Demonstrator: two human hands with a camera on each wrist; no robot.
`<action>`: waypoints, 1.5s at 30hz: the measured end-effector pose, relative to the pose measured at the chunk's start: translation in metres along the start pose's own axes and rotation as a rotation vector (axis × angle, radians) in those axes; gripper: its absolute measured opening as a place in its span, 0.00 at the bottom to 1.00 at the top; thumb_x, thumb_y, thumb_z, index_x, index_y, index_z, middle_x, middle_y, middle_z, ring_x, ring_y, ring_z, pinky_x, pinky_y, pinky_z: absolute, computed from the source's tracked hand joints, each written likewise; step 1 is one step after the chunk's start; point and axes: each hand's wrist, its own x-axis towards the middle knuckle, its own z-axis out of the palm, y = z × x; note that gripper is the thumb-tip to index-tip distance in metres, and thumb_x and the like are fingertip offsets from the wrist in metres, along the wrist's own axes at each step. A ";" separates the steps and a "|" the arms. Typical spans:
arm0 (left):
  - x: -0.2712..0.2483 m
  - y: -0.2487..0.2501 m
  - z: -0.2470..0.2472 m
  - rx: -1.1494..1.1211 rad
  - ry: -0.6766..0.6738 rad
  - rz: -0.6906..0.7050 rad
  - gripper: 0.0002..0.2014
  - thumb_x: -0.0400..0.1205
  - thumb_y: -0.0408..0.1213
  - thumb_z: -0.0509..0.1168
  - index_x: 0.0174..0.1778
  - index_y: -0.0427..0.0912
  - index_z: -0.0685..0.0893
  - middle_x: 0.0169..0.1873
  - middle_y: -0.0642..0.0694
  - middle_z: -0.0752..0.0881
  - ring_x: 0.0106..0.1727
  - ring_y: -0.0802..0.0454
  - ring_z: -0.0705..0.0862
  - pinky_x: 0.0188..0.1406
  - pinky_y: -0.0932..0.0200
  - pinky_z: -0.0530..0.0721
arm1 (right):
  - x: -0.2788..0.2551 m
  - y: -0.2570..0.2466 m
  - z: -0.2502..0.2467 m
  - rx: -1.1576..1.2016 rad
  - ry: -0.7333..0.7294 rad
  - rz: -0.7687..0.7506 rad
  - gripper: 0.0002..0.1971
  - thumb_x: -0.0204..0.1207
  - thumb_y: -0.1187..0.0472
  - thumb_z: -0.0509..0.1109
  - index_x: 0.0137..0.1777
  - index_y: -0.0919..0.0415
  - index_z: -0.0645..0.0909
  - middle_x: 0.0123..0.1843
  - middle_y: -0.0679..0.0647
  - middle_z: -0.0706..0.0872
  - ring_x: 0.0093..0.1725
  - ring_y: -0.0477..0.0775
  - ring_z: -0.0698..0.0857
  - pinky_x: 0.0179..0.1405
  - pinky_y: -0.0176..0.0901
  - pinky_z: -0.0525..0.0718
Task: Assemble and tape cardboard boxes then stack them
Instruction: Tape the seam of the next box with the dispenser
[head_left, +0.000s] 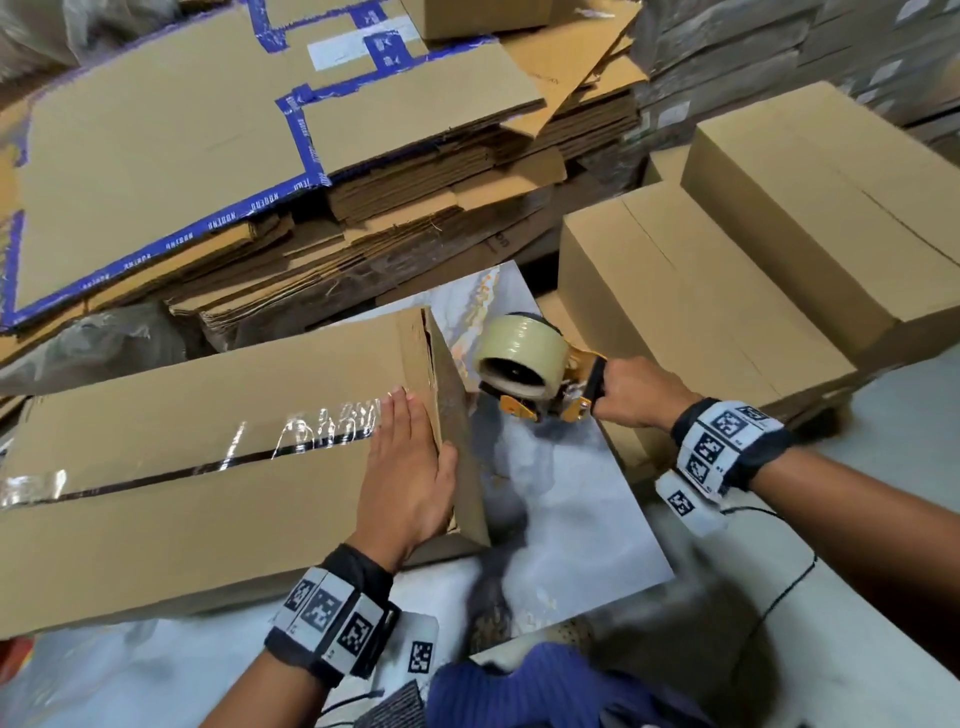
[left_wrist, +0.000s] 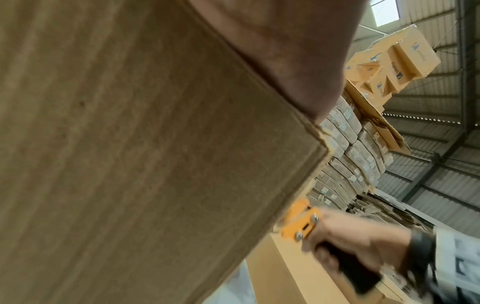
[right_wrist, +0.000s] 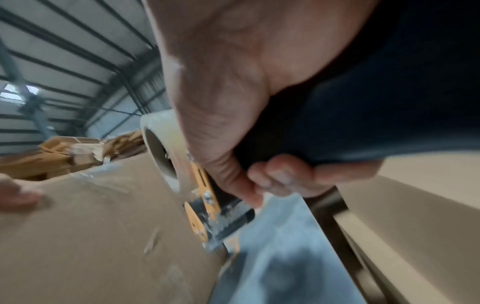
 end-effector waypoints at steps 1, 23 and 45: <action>0.000 0.000 -0.001 -0.004 0.006 -0.010 0.50 0.73 0.62 0.25 0.89 0.33 0.42 0.89 0.38 0.38 0.89 0.45 0.37 0.88 0.51 0.38 | 0.001 0.005 0.010 0.082 -0.039 0.020 0.11 0.75 0.63 0.70 0.32 0.58 0.74 0.30 0.55 0.78 0.29 0.52 0.75 0.24 0.41 0.66; -0.010 0.003 -0.008 -0.114 0.156 0.027 0.46 0.82 0.68 0.33 0.89 0.39 0.53 0.90 0.39 0.47 0.90 0.45 0.43 0.88 0.51 0.41 | 0.034 -0.021 0.134 0.434 -0.266 0.251 0.26 0.66 0.34 0.75 0.53 0.55 0.86 0.50 0.55 0.91 0.51 0.60 0.90 0.54 0.52 0.89; 0.027 -0.152 -0.102 0.162 0.100 -0.069 0.13 0.88 0.43 0.61 0.66 0.42 0.79 0.59 0.39 0.81 0.62 0.40 0.78 0.61 0.39 0.79 | -0.009 -0.162 0.068 1.693 0.144 0.208 0.12 0.89 0.63 0.64 0.41 0.59 0.72 0.28 0.51 0.73 0.23 0.45 0.72 0.22 0.34 0.72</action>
